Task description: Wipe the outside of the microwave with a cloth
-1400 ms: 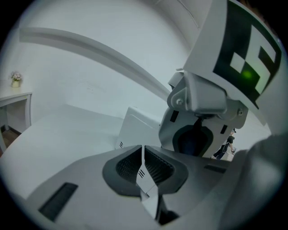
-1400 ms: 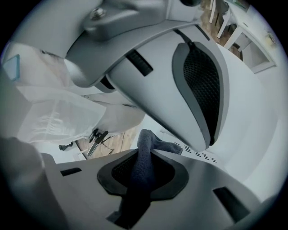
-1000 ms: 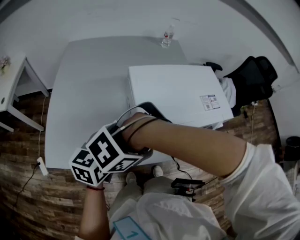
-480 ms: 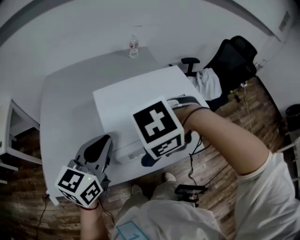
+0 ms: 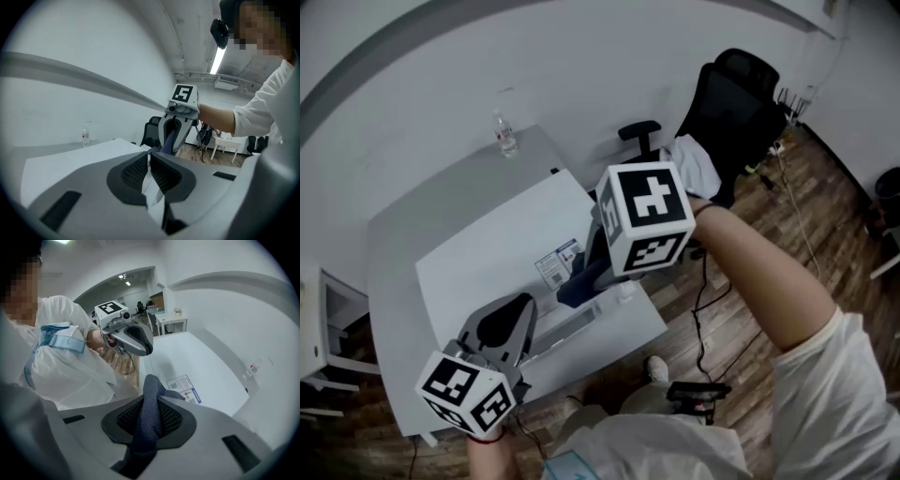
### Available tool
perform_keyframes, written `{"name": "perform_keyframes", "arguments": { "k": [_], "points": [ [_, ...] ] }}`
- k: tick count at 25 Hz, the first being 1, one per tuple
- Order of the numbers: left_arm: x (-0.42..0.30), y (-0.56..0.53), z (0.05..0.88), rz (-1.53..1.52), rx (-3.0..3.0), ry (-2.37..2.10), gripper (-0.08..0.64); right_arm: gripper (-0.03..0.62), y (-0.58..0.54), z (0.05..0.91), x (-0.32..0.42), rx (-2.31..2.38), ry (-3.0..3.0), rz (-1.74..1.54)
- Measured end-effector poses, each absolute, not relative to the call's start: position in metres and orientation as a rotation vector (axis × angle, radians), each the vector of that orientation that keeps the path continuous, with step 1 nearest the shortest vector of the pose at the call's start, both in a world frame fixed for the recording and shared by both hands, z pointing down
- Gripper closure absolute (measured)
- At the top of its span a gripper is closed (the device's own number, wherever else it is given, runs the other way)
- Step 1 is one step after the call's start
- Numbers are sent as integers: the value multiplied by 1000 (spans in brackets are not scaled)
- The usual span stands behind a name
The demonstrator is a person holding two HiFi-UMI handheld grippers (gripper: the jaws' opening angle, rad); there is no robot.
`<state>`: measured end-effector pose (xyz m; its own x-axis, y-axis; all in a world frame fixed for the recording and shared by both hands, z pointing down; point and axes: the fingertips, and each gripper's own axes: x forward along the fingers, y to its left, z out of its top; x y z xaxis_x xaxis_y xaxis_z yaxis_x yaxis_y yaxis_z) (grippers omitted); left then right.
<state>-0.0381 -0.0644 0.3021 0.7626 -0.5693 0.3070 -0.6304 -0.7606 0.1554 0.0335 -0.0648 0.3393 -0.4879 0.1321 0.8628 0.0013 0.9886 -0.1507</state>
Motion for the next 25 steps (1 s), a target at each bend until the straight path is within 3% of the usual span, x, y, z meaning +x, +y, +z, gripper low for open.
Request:
{"name": "perform_keyframes", "arguments": {
  "k": [2, 6, 9, 21, 22, 25],
  "points": [
    [0, -73, 301, 415, 2721, -969, 552, 519, -79, 336, 58, -90, -2114, 109],
    [67, -93, 293, 601, 2845, -1051, 449, 518, -102, 327, 85, -116, -2274, -60],
    [85, -115, 298, 845, 2888, -1095, 420, 518, -122, 327, 88, -104, -2377, -192],
    [55, -171, 397, 1599, 2810, -714, 411, 518, -165, 389, 57, -154, -2487, -234],
    [54, -171, 404, 1616, 2802, -686, 435, 518, -167, 395, 56, -156, -2468, -212],
    [54, -176, 408, 1628, 2779, -606, 480, 447, -176, 398, 58, -147, -2447, -132]
  ]
}}
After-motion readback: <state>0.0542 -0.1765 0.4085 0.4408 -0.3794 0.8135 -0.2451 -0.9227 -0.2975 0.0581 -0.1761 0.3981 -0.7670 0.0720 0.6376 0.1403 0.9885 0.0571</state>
